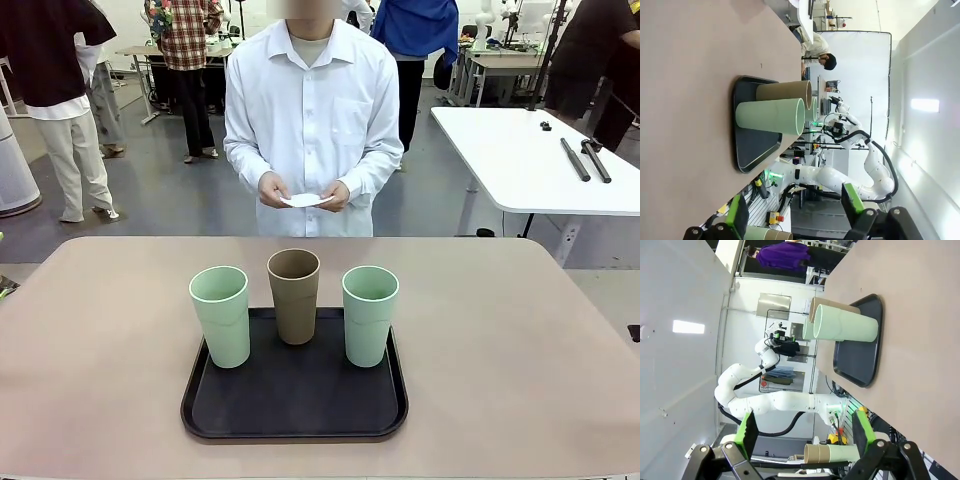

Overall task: Place coasters on the table and set cups on them.
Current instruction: Pick up one Reusable plastic cup and place it on a coaster set by the human.

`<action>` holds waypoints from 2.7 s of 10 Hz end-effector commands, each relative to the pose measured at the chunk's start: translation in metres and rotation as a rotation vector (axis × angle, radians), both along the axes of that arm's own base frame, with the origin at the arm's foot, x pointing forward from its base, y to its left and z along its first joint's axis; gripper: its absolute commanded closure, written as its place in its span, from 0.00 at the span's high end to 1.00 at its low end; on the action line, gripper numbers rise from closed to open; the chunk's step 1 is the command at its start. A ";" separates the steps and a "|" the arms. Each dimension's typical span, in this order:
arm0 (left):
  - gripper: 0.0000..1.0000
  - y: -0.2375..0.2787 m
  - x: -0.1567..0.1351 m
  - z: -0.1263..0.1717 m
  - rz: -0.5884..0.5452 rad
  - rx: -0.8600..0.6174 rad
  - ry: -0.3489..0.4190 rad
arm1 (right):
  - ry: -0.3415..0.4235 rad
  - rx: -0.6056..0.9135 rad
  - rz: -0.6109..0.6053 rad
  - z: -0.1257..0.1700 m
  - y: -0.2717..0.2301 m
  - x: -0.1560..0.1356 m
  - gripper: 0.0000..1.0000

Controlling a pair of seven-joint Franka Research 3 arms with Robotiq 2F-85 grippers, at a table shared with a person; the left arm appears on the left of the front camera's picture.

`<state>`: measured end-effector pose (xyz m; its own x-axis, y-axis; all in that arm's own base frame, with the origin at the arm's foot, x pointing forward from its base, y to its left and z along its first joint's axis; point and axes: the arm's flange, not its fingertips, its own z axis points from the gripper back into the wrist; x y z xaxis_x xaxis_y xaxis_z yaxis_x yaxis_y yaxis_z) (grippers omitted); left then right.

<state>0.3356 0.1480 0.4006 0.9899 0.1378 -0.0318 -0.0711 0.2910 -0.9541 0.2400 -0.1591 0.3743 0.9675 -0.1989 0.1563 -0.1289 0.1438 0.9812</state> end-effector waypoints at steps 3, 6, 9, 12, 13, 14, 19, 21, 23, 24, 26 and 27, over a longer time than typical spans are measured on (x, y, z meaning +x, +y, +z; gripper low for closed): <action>1.00 0.000 0.000 0.001 0.004 -0.013 -0.005 | -0.011 0.008 0.000 0.000 0.000 0.001 1.00; 1.00 0.000 0.000 0.001 0.004 -0.013 -0.005 | -0.011 0.008 0.000 0.000 0.000 0.001 1.00; 1.00 0.000 0.000 0.001 0.004 -0.013 -0.005 | -0.011 0.008 0.000 0.000 0.000 0.001 1.00; 1.00 0.000 0.000 0.001 0.004 -0.013 -0.005 | -0.011 0.008 0.000 0.000 0.000 0.001 1.00; 1.00 0.000 0.000 0.001 0.004 -0.013 -0.005 | -0.011 0.008 0.000 0.000 0.000 0.001 1.00; 1.00 0.000 0.000 0.001 0.004 -0.013 -0.005 | -0.011 0.008 0.000 0.000 0.000 0.001 1.00; 1.00 0.000 0.000 0.001 0.004 -0.013 -0.005 | -0.011 0.008 0.000 0.000 0.000 0.001 1.00; 1.00 0.000 0.000 0.001 0.004 -0.013 -0.005 | -0.011 0.008 0.000 0.000 0.000 0.001 1.00; 1.00 0.000 0.000 0.001 0.004 -0.013 -0.005 | -0.011 0.008 0.000 0.000 0.000 0.001 1.00; 1.00 0.000 0.000 0.001 0.004 -0.013 -0.005 | -0.011 0.008 0.000 0.000 0.000 0.001 1.00; 1.00 0.000 0.000 0.001 0.004 -0.013 -0.005 | -0.011 0.008 0.000 0.000 0.000 0.001 1.00; 1.00 0.000 0.000 0.001 0.004 -0.013 -0.005 | -0.011 0.008 0.000 0.000 0.000 0.001 1.00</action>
<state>0.3356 0.1480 0.4006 0.9899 0.1378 -0.0318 -0.0711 0.2910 -0.9541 0.2400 -0.1591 0.3743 0.9675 -0.1987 0.1563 -0.1289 0.1439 0.9812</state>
